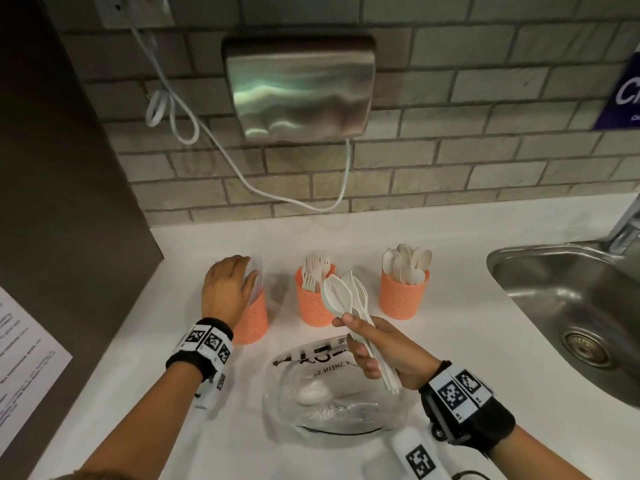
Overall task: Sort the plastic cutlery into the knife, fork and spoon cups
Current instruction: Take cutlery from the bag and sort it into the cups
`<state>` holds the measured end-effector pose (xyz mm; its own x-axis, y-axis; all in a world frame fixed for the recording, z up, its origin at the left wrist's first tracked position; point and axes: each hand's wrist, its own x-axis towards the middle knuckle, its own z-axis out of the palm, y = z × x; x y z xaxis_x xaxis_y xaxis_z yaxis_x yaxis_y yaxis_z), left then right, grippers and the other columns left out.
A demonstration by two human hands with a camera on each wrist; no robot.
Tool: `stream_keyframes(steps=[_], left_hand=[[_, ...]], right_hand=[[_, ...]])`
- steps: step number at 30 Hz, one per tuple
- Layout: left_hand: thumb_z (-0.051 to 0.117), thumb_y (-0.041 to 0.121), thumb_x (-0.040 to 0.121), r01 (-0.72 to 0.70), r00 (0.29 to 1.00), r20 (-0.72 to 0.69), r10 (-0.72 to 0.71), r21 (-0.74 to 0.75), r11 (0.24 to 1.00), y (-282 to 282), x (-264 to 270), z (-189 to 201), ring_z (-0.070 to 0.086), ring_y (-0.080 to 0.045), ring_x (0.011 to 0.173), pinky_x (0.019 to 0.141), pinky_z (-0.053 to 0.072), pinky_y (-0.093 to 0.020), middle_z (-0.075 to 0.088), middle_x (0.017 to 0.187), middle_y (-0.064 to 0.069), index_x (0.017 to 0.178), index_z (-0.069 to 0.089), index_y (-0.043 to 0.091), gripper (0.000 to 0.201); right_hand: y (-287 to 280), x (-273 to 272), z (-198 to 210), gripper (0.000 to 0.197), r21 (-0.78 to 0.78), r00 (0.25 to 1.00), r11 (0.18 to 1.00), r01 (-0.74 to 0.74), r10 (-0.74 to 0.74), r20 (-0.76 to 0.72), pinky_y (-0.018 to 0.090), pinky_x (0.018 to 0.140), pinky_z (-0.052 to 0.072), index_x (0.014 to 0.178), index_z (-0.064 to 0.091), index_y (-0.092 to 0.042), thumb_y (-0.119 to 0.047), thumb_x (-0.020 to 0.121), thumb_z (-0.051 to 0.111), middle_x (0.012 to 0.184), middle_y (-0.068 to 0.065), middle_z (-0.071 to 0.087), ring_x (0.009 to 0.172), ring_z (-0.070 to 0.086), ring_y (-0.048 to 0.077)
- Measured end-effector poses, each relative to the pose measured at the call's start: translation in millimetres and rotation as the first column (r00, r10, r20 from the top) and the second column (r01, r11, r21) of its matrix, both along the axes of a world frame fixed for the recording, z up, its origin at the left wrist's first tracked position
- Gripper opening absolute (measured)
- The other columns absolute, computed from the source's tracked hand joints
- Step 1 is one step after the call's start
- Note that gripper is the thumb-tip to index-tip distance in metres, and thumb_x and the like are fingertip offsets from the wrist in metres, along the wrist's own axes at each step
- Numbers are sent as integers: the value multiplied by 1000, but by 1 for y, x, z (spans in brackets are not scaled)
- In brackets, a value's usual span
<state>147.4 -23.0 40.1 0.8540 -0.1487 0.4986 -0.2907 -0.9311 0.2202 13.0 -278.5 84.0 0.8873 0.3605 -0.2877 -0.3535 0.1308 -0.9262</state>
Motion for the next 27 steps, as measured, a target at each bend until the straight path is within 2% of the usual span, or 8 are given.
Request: stream_keyframes(steps=[5,8,10,13,16,18,22,27], left_hand=[[19,46,88,-46,987,-153,59,86,995,1,-5,-1,49,-36,125,107,36,-49,49,136,-23,135,43,-3,72],[10,62,81,-111,964,-233,127,81,991,-3,-5,9,22,-30,143,115,13,-50,25,153,-17,147,21,5,88],[15,61,82,-163,958,-240,159,5,987,-8,-10,19,7,-28,146,115,2,-52,10,158,-14,150,9,11,85],[24,52,88,-119,989,-114,99,-193,974,-14,-28,42,10,-29,146,116,7,-49,14,157,-16,149,14,10,75],[40,33,98,26,999,-17,-37,-443,896,-28,-57,64,39,-27,133,110,30,-35,42,144,-15,138,41,5,49],[46,19,97,64,985,-88,-145,-600,797,-42,-83,72,56,-17,107,89,44,-21,61,123,-7,119,60,8,29],[49,10,94,48,870,-287,-400,-759,650,-74,-128,63,58,-11,76,66,46,-19,66,89,3,86,64,22,20],[60,21,89,-59,837,-339,-430,-836,545,-109,-149,46,59,-12,61,51,45,-16,65,68,-1,73,66,18,17]], right_hand=[[-2,-3,2,43,54,999,999,8,-11,50,19,36,37,111,53,-11,-41,81,52,51,-3,47,36,42,8],[-1,-6,2,38,68,996,998,-8,2,85,21,39,42,111,54,-11,-38,83,50,55,0,53,38,47,10],[-1,-8,1,39,83,995,996,-15,6,103,22,41,45,112,54,-11,-37,83,51,59,2,58,41,51,11],[-2,-10,0,41,94,993,996,-4,-8,118,23,42,46,115,54,-11,-35,82,53,65,3,64,43,53,11],[0,-13,-2,33,122,990,991,60,-75,122,20,39,42,111,54,-13,-30,83,55,64,2,64,40,48,10],[2,-13,-4,23,109,982,986,128,-142,128,17,38,38,107,54,-15,-25,86,56,61,-1,62,39,45,7],[9,-16,-11,11,76,956,973,220,-230,183,16,36,36,98,53,-15,-18,88,57,58,-2,59,37,42,5],[19,-25,-18,29,36,928,971,238,-238,288,19,36,39,111,54,-9,-17,85,61,61,2,58,39,47,8]])
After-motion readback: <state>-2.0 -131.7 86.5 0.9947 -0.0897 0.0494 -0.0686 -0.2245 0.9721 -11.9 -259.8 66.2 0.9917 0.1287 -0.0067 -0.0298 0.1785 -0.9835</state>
